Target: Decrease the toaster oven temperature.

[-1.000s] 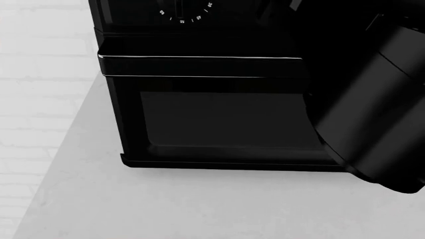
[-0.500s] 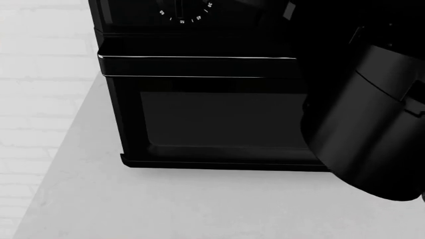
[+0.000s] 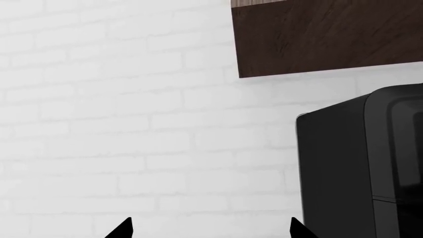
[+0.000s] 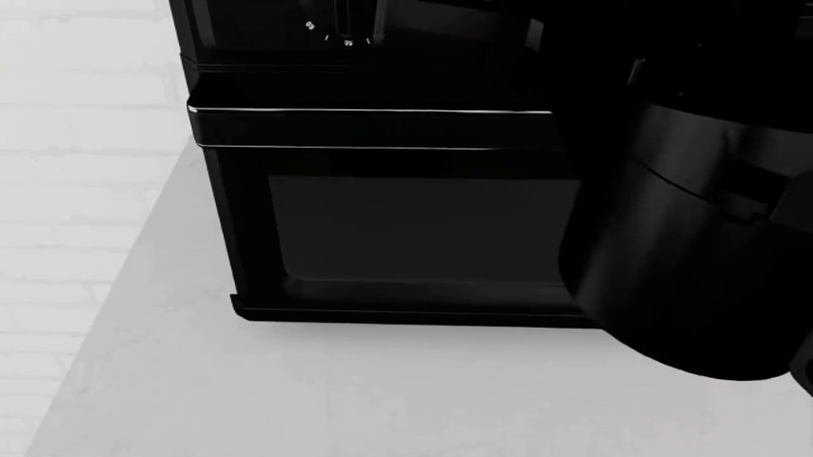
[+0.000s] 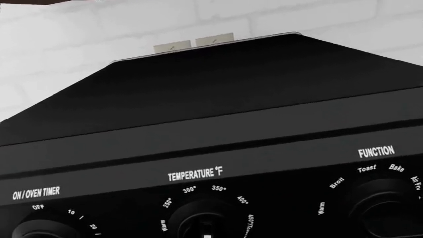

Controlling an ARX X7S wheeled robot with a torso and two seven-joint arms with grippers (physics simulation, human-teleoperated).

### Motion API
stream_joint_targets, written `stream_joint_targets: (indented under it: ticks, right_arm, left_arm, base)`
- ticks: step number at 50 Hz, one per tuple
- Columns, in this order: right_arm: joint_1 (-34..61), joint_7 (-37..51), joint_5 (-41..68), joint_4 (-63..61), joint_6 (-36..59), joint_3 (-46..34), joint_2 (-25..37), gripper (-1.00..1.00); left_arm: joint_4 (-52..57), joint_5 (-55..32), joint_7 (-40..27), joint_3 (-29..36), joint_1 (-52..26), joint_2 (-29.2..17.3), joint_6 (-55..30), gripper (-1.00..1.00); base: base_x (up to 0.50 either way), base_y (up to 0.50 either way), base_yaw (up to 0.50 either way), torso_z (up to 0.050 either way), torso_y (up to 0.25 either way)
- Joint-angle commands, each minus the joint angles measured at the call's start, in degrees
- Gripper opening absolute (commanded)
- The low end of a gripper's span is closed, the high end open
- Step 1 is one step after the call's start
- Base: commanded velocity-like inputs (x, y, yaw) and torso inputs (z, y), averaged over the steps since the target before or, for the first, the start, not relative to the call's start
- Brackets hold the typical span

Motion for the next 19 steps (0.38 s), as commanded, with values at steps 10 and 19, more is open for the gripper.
stream_joint_targets:
  ticks: [10, 19]
  right_arm:
    - [0.2, -0.5, 1.8, 3.3, 10.3, -5.0, -2.6, -1.0]
    - [1.0, -0.3, 1.5, 5.0, 14.3, -6.5, -3.8, -1.0]
  left_arm:
    - [-0.2, 0.0, -0.4, 0.8, -0.7, -0.5, 0.6, 1.0]
    - [0.2, -1.0, -1.4, 0.8, -1.2, -0.9, 0.4, 1.0]
  base:
    - [0.0, 0.0, 0.0, 0.0, 0.0]
    - [0.01, 0.0, 0.0, 0.0, 0.0]
